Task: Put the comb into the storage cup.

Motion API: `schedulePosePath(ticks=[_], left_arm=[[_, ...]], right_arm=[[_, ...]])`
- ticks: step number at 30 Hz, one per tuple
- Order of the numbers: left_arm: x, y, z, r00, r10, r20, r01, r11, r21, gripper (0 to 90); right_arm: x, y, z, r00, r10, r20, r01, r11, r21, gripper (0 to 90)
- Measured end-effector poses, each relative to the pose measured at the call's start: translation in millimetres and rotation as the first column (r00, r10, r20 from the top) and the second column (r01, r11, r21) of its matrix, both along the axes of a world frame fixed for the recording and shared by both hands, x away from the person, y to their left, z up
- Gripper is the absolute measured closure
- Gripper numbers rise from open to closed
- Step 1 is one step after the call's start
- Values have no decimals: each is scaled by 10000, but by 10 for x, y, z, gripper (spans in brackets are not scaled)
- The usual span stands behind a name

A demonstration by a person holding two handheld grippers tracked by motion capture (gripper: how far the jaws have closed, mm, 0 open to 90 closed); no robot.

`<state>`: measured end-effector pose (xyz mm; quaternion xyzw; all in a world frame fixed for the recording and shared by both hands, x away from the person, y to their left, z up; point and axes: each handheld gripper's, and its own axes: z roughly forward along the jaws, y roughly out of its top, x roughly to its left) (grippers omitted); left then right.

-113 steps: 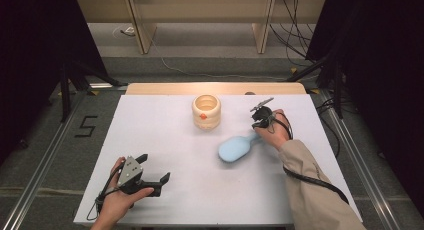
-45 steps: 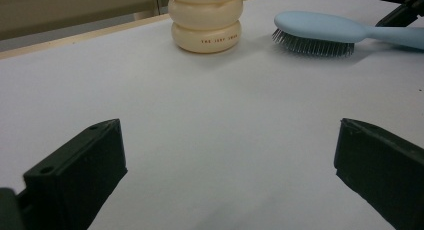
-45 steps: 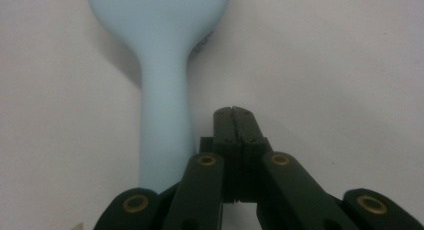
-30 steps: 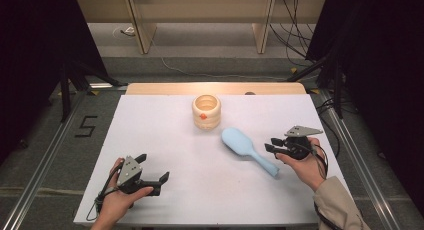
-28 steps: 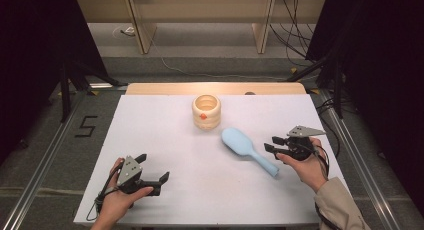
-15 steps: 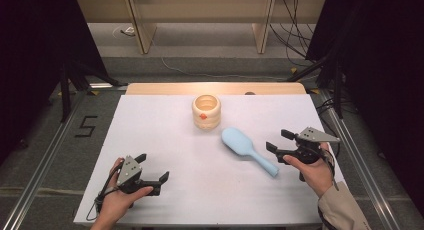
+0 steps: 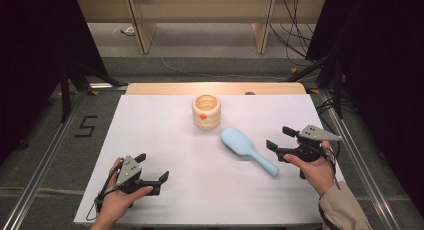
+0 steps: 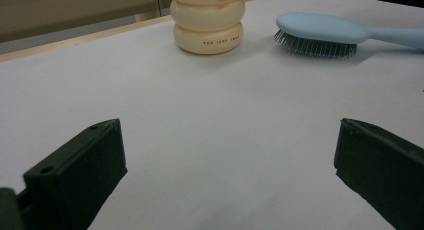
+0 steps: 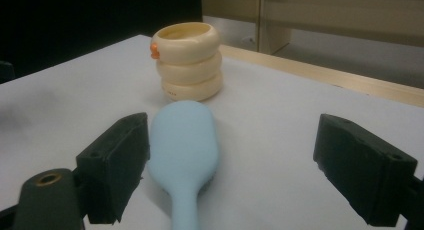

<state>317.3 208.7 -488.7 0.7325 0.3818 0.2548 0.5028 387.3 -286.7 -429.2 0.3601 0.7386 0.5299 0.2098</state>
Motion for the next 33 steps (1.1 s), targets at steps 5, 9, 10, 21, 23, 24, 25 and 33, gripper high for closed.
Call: schedulePosePath(ticks=[5,9,10,21,23,24,25,33], left_arm=[[1,-5,-1,10000,-11,16,11,10000,5,0],[2,-9,-3,10000,-29,7,29,10000,19,0],[2,-10,-3,10000,-18,6,18,10000,6,0],[4,-9,-4,10000,-28,6,28,10000,12,0],[4,-10,-4,10000,-32,5,32,10000,11,0],[4,-10,-4,10000,-32,6,32,10000,11,0],[4,-10,-4,10000,-31,7,31,10000,9,0],[5,-11,-5,10000,-34,-3,34,10000,-5,0]], right_arm=[[46,43,28,9990,237,-390,-254,9987,-434,160],[100,102,33,9958,363,-835,-442,9946,-943,160],[112,116,35,9945,392,-969,-496,9930,-1076,162],[286,310,72,9737,591,-2199,-1175,9576,-2631,165],[317,350,70,9661,629,-2505,-1364,9479,-2878,165],[332,371,62,9605,637,-2710,-1476,9419,-3018,165],[348,393,49,9541,672,-2918,-1629,9341,-3177,165],[436,584,-77,9169,542,-3954,-2345,8748,-4239,192]])
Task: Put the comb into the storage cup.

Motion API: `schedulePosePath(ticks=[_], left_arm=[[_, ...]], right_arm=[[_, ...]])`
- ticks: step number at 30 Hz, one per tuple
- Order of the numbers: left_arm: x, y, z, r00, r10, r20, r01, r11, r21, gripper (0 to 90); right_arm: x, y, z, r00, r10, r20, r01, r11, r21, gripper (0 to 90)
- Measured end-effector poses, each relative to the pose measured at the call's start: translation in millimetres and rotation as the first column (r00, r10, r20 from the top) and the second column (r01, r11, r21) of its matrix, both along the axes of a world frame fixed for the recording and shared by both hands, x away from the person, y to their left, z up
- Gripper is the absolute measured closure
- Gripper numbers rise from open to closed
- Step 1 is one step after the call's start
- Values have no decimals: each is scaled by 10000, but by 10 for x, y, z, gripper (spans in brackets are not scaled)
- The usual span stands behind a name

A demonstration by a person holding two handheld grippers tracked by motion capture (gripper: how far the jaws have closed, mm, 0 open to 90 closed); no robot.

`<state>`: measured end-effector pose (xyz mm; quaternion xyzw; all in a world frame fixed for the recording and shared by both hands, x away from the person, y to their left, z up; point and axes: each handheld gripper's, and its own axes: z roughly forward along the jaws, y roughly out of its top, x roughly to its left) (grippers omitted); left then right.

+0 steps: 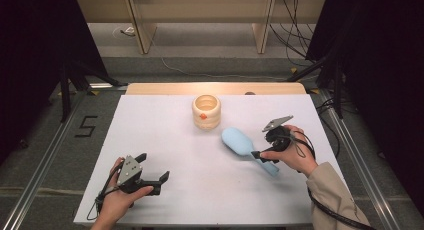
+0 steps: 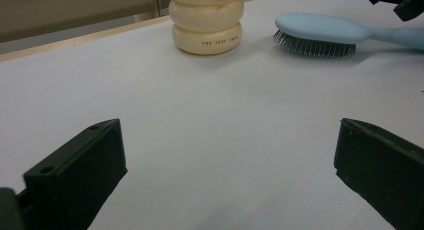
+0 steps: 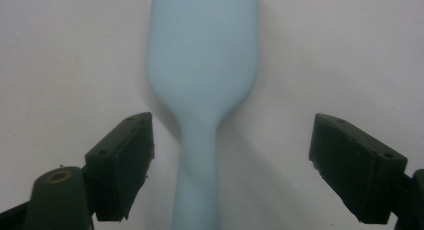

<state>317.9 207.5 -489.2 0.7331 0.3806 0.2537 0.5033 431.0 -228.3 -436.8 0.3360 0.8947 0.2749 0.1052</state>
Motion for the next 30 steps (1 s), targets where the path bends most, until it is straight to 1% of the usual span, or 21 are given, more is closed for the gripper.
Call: schedulePosePath(ticks=[2,3,4,8,14,16,18,23,29,30], left_arm=[[0,0,0,10000,9,3,-9,10000,-13,0],[0,0,0,10000,6,4,-6,10000,-16,0],[0,0,0,10000,7,1,-7,10000,-28,0],[0,2,0,10000,5,6,-5,10000,-39,0],[0,1,0,10000,-11,-6,11,10000,-22,0],[-1,-1,0,10000,-8,0,8,10000,-30,0],[-1,-2,0,10000,-21,-13,21,10000,-21,0],[1,-3,-2,10000,-25,-18,25,10000,-20,0],[0,-1,-2,10000,-30,-15,30,10000,-21,0],[0,0,-2,10000,-30,-15,30,10000,-24,0]], right_arm=[[20,44,-29,9998,97,-183,-102,9996,-264,206],[26,67,-38,9996,43,-287,-54,9993,-370,208],[40,84,-49,9995,144,-294,-158,9988,-471,212],[71,149,-80,9985,100,-545,-140,9972,-739,247],[100,190,-135,9964,24,-850,-124,9929,-1179,303],[105,197,-160,9954,52,-962,-178,9912,-1315,307],[111,201,-182,9943,82,-1059,-236,9891,-1453,331],[121,222,-213,9910,218,-1322,-440,9850,-1667,376],[142,262,-227,9885,342,-1473,-613,9811,-1835,400],[144,270,-232,9884,328,-1486,-597,9818,-1804,404]])
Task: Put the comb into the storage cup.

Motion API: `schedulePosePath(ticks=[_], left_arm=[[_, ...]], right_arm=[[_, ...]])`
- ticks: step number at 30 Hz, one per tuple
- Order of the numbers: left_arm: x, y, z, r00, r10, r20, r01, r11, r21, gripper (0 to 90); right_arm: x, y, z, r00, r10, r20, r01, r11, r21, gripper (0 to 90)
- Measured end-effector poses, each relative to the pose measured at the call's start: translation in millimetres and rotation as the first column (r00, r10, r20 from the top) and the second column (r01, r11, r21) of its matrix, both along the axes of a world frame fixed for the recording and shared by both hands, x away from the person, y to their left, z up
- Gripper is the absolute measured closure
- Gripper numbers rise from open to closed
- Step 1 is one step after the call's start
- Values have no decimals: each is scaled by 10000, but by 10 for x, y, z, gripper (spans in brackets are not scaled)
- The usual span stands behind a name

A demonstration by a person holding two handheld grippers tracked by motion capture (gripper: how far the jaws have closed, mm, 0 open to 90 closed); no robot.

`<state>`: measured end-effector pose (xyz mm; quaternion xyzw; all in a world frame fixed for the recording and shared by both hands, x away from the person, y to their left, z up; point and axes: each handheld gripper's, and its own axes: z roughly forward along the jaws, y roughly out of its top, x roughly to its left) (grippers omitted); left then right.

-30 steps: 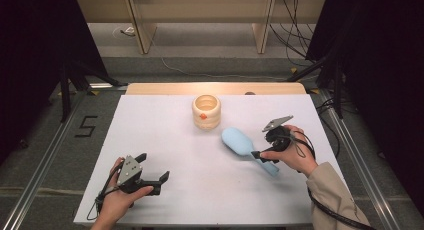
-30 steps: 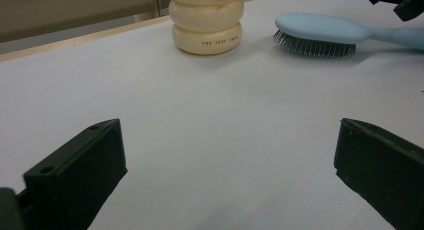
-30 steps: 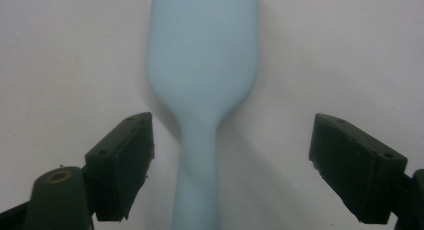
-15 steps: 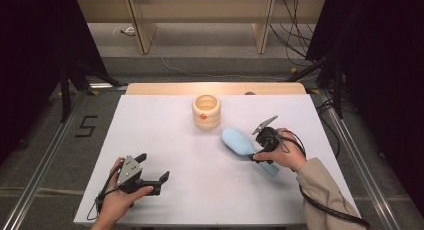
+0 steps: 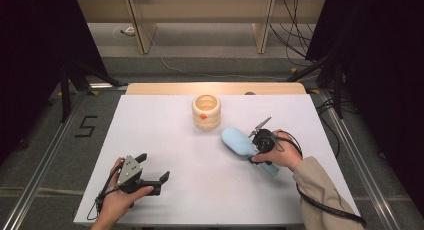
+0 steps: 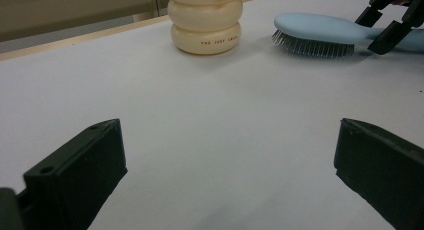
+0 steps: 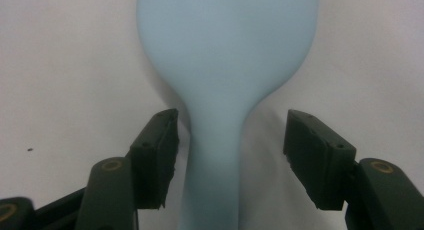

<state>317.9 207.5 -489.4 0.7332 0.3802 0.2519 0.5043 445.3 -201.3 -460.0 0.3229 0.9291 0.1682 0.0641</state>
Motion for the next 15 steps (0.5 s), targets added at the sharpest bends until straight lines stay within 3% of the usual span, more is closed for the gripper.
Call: schedulePosePath(ticks=[15], left_arm=[[1,-3,-1,10000,-10,-7,10,10000,-19,0]], right_arm=[[21,40,-14,9999,42,-139,-47,9993,-372,462]])
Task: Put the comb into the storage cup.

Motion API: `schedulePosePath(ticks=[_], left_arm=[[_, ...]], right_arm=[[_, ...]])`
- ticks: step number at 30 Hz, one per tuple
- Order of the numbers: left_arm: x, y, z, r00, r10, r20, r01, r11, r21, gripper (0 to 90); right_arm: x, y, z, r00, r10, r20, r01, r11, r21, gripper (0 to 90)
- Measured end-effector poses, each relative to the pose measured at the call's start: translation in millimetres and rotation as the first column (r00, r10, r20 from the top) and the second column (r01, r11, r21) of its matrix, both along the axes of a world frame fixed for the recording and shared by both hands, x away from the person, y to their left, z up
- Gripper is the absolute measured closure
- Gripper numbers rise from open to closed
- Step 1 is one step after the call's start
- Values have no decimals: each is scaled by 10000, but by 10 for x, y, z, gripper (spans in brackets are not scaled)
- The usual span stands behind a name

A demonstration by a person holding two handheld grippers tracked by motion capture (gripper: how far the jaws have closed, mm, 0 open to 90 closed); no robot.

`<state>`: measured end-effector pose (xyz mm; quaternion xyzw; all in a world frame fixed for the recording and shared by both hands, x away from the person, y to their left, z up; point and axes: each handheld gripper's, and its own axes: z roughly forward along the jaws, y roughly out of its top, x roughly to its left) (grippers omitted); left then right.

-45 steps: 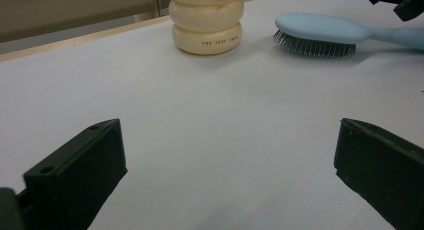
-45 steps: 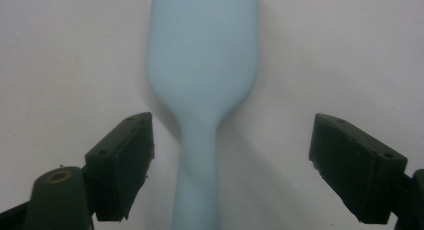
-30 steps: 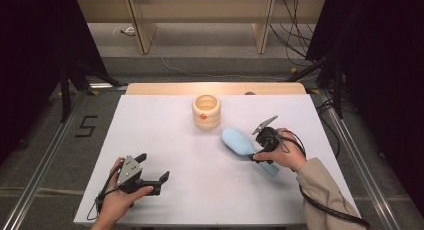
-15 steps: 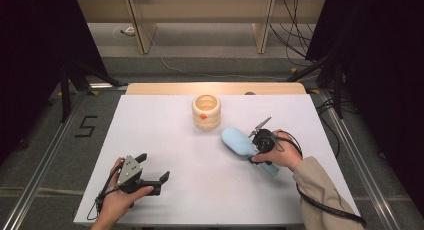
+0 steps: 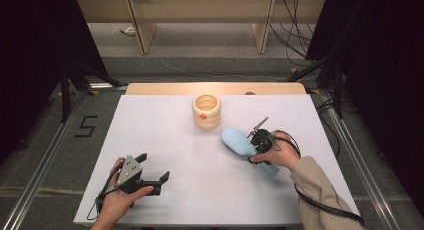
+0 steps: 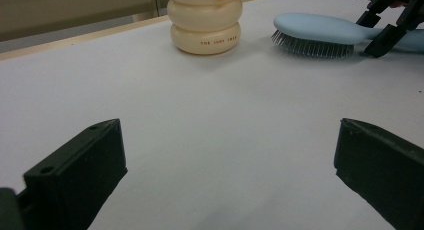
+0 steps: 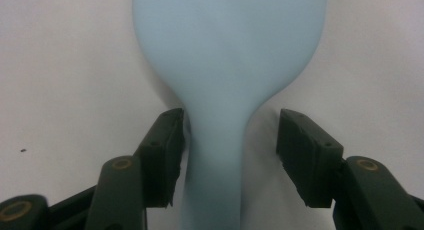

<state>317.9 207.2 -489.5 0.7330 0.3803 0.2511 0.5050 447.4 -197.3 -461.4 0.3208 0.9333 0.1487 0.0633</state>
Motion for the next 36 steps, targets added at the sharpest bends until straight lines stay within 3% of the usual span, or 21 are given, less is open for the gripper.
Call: schedulePosePath(ticks=[20,36], left_arm=[[0,-1,-1,10000,-19,-10,19,10000,-3,0],[-1,-11,-4,10000,-69,-31,69,10000,6,0]], right_arm=[[6,102,36,9992,-17,-411,0,9991,-420,659],[9,144,47,9952,-742,-638,706,9959,-571,701]])
